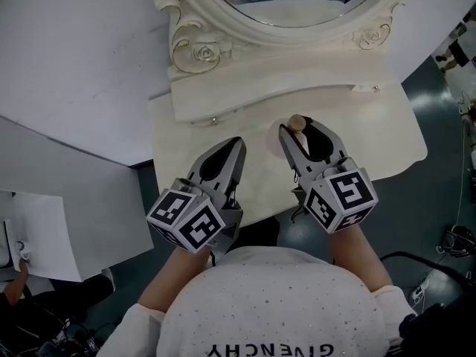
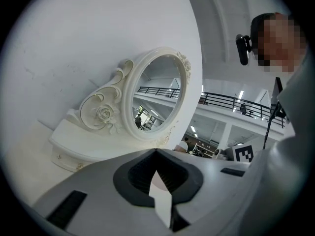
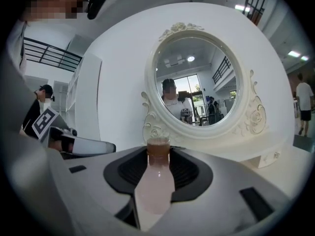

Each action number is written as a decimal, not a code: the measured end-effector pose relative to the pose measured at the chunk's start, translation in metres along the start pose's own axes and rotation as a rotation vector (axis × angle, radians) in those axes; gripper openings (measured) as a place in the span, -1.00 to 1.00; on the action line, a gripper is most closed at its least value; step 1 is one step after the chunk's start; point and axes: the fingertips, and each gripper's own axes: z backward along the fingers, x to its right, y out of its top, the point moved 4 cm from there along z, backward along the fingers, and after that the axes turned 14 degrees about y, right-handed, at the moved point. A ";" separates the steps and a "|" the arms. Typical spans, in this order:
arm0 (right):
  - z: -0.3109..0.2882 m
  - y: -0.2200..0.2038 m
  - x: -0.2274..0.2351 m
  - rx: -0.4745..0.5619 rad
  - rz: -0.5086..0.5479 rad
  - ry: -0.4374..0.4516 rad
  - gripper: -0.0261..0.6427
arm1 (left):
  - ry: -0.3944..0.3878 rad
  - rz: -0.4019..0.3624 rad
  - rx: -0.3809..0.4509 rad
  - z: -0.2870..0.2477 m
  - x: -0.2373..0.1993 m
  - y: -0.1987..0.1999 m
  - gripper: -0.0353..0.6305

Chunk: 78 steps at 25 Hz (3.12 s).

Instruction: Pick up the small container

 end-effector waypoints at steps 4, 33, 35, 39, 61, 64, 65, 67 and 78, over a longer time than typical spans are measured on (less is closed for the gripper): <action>0.017 0.028 -0.013 0.076 0.025 0.006 -0.50 | -0.027 -0.029 0.041 0.010 0.017 0.018 -0.89; 0.129 0.084 -0.125 0.253 0.093 -0.022 -0.50 | -0.121 -0.160 0.137 0.137 0.081 0.044 -0.89; 0.131 0.087 -0.132 0.260 0.104 -0.023 -0.50 | -0.117 -0.154 0.134 0.143 0.078 0.043 -0.89; 0.129 0.091 -0.149 0.274 0.118 -0.026 -0.50 | -0.121 -0.158 0.131 0.160 0.072 0.046 -0.89; 0.120 0.071 -0.290 0.264 0.114 -0.039 -0.50 | -0.080 -0.113 0.124 0.297 0.001 0.051 -0.89; 0.127 0.067 -0.296 0.241 0.122 -0.045 -0.50 | -0.082 -0.094 0.120 0.302 0.003 0.045 -0.89; 0.128 0.066 -0.298 0.237 0.124 -0.049 -0.50 | -0.086 -0.092 0.120 0.303 0.003 0.043 -0.89; 0.131 0.062 -0.300 0.232 0.125 -0.055 -0.50 | -0.097 -0.093 0.118 0.305 0.004 0.039 -0.89; 0.143 0.049 -0.308 0.202 0.119 -0.070 -0.50 | -0.116 -0.082 0.092 0.311 0.012 0.024 -0.89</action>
